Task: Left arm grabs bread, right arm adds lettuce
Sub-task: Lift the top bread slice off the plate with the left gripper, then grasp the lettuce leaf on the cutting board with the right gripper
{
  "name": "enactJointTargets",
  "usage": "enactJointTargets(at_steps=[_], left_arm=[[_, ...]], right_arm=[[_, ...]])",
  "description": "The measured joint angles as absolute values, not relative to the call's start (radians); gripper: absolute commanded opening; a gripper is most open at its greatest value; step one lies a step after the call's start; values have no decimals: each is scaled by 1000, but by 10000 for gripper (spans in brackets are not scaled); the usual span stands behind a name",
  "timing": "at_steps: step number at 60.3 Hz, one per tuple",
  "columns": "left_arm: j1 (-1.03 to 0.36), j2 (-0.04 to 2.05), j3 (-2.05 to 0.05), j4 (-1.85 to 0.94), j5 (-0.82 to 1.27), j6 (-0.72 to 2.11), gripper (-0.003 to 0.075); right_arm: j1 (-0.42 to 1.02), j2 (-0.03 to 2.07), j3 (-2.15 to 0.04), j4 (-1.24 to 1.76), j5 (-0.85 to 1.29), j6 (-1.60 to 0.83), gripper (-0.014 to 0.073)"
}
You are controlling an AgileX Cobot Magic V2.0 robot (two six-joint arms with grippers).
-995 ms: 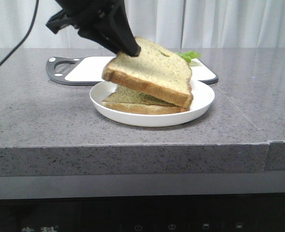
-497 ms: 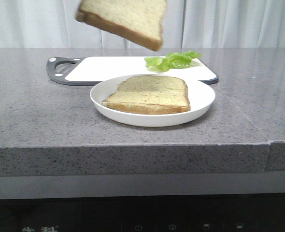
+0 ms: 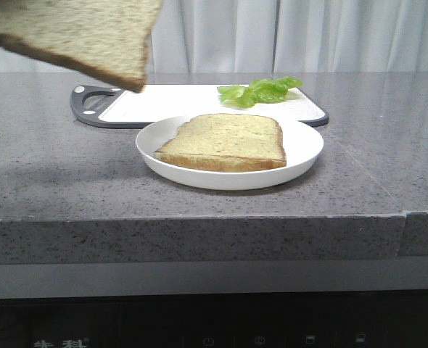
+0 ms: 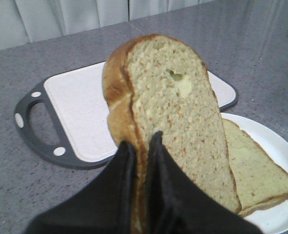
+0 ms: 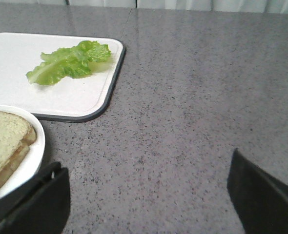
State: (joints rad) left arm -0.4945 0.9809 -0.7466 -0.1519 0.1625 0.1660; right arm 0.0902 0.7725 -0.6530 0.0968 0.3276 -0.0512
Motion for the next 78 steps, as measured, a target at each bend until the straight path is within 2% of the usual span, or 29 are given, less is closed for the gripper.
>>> enactJointTargets(at_steps=[22,45,64,66,70,78], left_arm=[[-323,758,-617,-171,164,164,-21],[-318,730,-613,-177,175,164,-21],[-318,730,-613,-177,176,162,-21],[-318,730,-613,-177,176,162,-21],[-318,730,-613,-177,176,162,-21],[-318,730,-613,-177,176,162,-21]], right_arm=[[199,1331,-1055,97,304,-136,659],[232,1896,-1618,97,522,-234,659],[257,2135,-1891,96,600,-268,652],[257,2143,-1898,96,603,-268,633],[257,2145,-1905,96,609,-270,538],[257,2145,-1905,93,615,-273,236]])
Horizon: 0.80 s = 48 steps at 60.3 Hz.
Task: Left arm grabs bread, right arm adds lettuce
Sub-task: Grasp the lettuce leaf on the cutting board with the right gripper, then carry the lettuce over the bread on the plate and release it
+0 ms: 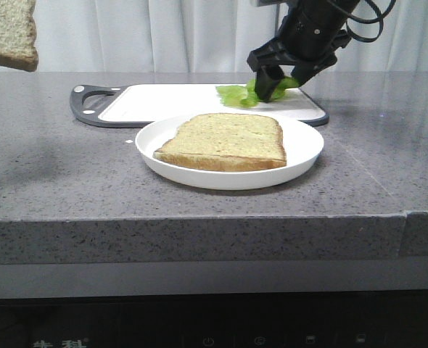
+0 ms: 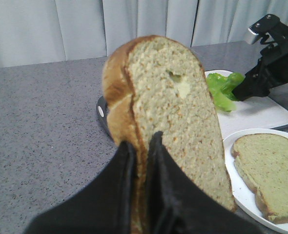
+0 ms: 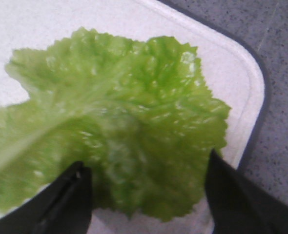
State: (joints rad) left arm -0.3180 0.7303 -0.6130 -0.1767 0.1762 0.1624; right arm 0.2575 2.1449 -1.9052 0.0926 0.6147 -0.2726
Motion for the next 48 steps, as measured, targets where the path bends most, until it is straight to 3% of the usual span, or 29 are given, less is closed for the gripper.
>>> enactJointTargets(at_steps=[5,13,35,48], left_arm=[[-318,730,-613,-177,176,162,-21],[-318,730,-613,-177,176,162,-21],[-318,730,-613,-177,176,162,-21],[-318,730,-613,-177,176,162,-21]], right_arm=[[257,2145,-1905,91,617,-273,55],[257,2145,-1905,91,617,-273,-65],[260,2080,-1902,91,672,-273,-69],[296,1881,-1719,105,629,-274,-69]])
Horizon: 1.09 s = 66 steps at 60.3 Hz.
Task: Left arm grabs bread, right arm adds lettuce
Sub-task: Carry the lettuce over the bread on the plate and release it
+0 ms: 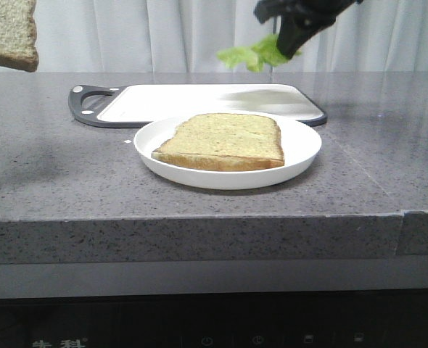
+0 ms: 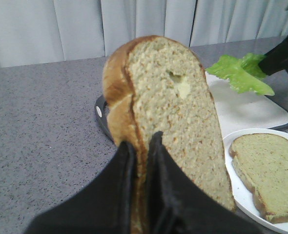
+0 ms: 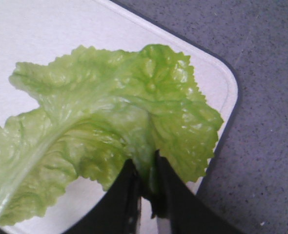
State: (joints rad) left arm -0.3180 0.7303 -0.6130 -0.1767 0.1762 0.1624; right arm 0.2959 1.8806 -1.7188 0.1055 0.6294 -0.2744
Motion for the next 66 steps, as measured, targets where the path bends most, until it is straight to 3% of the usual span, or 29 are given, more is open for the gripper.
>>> enactJointTargets(at_steps=[28,55,66], left_arm=[[-318,730,-613,-179,176,162,-21],[-318,730,-613,-181,176,162,-21],[-318,730,-613,-181,176,162,-21]], right_arm=[[452,1436,-1047,310,337,-276,-69],[523,1456,-938,394,194,-276,-59],[523,1456,-938,400,173,-276,92]])
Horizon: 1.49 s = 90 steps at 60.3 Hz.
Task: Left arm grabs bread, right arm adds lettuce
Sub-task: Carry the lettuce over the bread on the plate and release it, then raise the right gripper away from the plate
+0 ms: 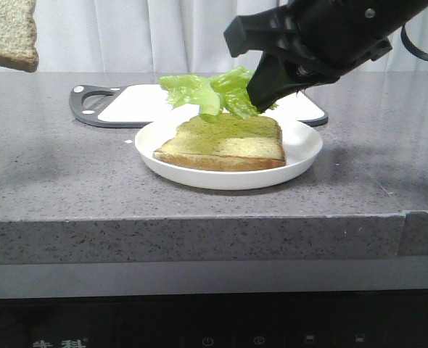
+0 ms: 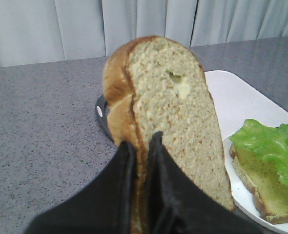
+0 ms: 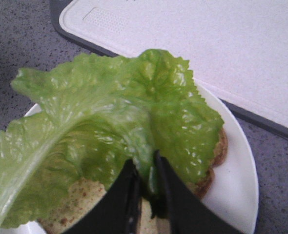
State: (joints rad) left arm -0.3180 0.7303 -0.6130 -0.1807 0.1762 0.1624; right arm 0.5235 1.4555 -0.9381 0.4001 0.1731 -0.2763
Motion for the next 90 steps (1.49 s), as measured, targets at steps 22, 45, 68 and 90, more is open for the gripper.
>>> enactJointTargets(at_steps=[22,45,68,90], left_arm=[[-318,730,-613,-181,176,162,-21],[-318,730,-613,-181,176,162,-21],[-318,730,-613,-183,176,162,-21],[-364,790,-730,-226,281,162,-20]], right_arm=[[523,1456,-938,402,169,-276,406],[517,1456,-938,402,164,-276,498],[517,1308,-936,387,183,-276,409],[517,998,-802,289,237,-276,-60]])
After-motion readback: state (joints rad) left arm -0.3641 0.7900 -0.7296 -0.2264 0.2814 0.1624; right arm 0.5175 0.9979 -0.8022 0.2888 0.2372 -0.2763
